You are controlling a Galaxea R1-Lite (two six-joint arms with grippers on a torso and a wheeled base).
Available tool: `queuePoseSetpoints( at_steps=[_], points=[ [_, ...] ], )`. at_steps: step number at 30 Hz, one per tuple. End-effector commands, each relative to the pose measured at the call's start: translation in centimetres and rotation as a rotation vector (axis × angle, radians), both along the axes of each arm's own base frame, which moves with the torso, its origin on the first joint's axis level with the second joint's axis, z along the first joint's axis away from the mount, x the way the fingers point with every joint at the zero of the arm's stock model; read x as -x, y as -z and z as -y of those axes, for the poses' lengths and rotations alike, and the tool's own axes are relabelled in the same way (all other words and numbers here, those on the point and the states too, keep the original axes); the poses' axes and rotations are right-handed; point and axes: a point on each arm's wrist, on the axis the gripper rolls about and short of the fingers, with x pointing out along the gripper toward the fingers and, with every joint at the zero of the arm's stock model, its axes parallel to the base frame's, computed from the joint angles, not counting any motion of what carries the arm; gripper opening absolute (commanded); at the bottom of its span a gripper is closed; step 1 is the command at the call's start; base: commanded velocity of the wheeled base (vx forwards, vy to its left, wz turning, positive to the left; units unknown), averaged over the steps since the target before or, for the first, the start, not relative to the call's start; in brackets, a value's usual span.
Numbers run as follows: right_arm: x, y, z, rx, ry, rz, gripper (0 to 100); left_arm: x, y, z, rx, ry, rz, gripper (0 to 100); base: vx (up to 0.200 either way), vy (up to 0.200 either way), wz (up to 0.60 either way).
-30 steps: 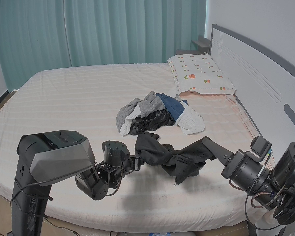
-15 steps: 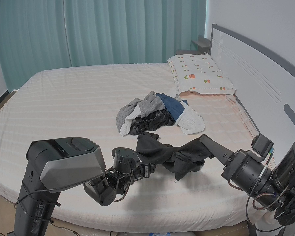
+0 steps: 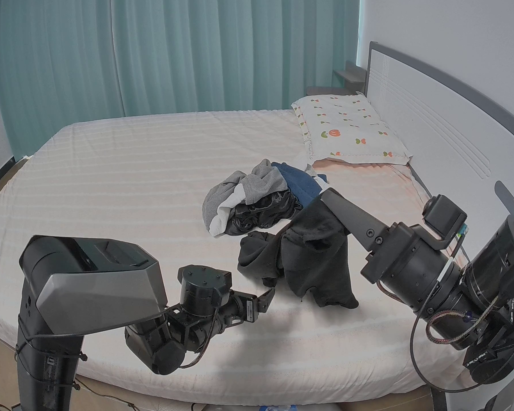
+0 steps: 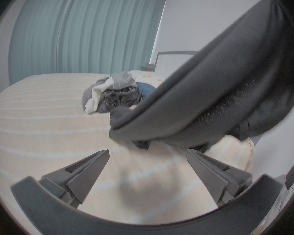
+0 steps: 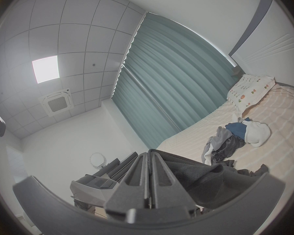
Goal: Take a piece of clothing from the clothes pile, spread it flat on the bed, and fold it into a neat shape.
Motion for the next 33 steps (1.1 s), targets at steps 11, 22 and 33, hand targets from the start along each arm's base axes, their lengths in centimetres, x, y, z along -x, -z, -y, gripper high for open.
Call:
queuePoseSetpoints(
  at_steps=[11,22,33],
  points=[
    [2.6,-2.9,2.1,-0.075,-0.024,0.094,0,-5.2,1.9,2.2,0.016,-0.170,0.082,100,0.000,0.000,0.00],
    [1.1,0.2,3.7,-0.039,0.028,-0.050,0,-8.5,3.4,-0.1,-0.014,-0.285,0.047,0,0.000,0.000,0.00],
    [-1.5,2.5,4.2,0.021,0.090,-0.127,0,-3.4,-1.0,-1.0,0.092,-0.213,-0.038,0,0.000,0.000,0.00]
  ],
)
